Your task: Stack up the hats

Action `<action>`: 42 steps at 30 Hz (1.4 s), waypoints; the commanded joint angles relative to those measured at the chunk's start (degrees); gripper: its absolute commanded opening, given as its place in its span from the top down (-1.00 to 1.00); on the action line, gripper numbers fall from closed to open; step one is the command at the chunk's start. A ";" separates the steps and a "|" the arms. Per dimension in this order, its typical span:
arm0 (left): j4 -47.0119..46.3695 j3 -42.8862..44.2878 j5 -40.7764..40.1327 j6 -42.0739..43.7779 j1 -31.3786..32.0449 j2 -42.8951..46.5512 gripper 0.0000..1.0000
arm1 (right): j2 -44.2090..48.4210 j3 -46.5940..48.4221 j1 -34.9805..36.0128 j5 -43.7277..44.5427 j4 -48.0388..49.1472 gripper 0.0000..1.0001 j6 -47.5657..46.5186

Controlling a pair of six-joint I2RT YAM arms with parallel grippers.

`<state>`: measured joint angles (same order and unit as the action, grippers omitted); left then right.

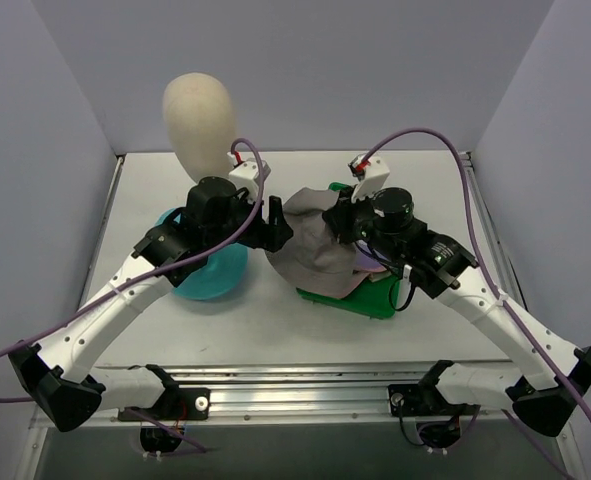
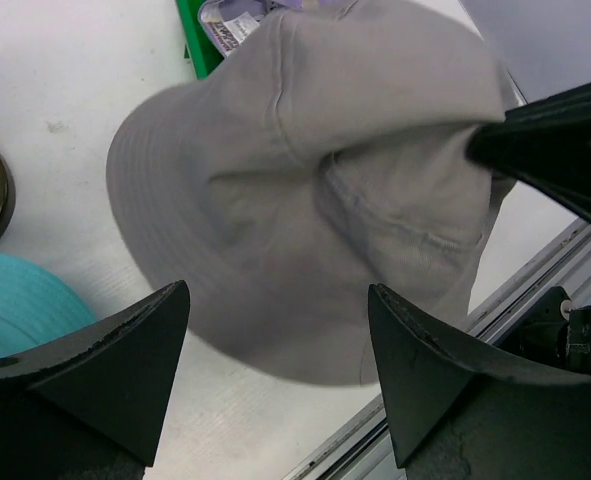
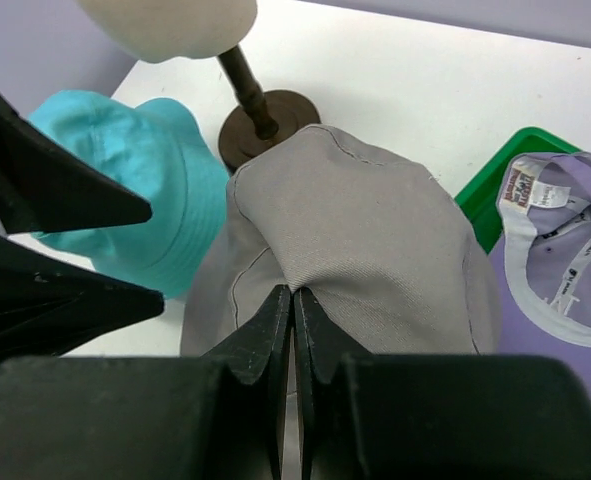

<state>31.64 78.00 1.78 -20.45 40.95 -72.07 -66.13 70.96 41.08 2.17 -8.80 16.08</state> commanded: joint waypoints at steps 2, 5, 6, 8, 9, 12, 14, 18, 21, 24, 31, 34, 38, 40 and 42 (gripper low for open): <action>-4.74 1.37 2.53 3.04 0.01 -0.44 -0.61 | 2.14 -0.64 2.07 1.87 2.56 1.00 1.33; -4.92 0.75 0.60 2.96 0.01 -0.52 -0.61 | 2.93 -1.35 3.39 1.69 3.52 1.00 1.76; -4.66 0.58 -0.63 3.04 0.01 -0.61 -0.61 | 3.37 -1.61 4.00 1.78 3.61 1.00 1.94; -4.48 0.32 -1.16 3.74 0.01 -0.70 -0.62 | 3.72 -1.88 4.71 1.69 4.14 1.00 1.94; -4.83 0.14 -1.25 4.01 0.01 -0.70 -0.62 | 3.99 -1.88 5.23 1.87 4.05 1.00 1.94; -8.15 -1.61 1.28 6.20 0.01 -0.09 -0.68 | 4.43 -1.96 5.94 1.69 4.31 1.00 1.85; -10.01 -3.11 7.16 9.19 0.01 0.44 -0.69 | 4.78 -1.97 6.47 1.43 4.31 1.00 1.85; -11.07 -3.55 12.10 12.44 0.01 0.88 -0.56 | 6.45 -2.40 7.17 0.46 4.58 1.00 1.59; -13.44 -5.04 13.33 13.15 0.01 2.46 -0.33 | 6.89 -2.75 7.52 -0.41 4.58 1.00 1.77; -15.37 -5.75 14.04 12.01 0.10 4.57 0.41 | 7.33 -3.11 8.14 -0.59 4.84 1.00 2.12; -7.23 -2.15 8.51 10.69 0.01 5.71 0.95 | 6.63 -2.85 8.84 -0.42 5.63 1.00 1.07; -1.61 -0.66 4.47 10.43 0.01 7.56 0.95 | 4.79 -1.71 8.84 -0.06 7.03 1.00 -0.51; 4.83 -0.04 -6.59 9.90 -0.17 11.16 0.95 | -0.13 2.51 9.10 -1.56 9.92 1.00 -1.83; 6.93 -0.48 -11.26 9.90 -0.78 13.88 0.95 | -3.46 5.49 9.46 -3.73 11.25 1.00 -2.54; 7.47 -1.09 -12.93 9.90 -2.44 16.69 0.95 | -5.75 7.78 10.33 -4.46 11.87 1.00 -3.07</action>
<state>35.79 74.50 -3.33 -10.07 40.29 -59.75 -69.49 73.67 50.13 0.32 -2.92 15.07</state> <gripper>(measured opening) 0.034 0.004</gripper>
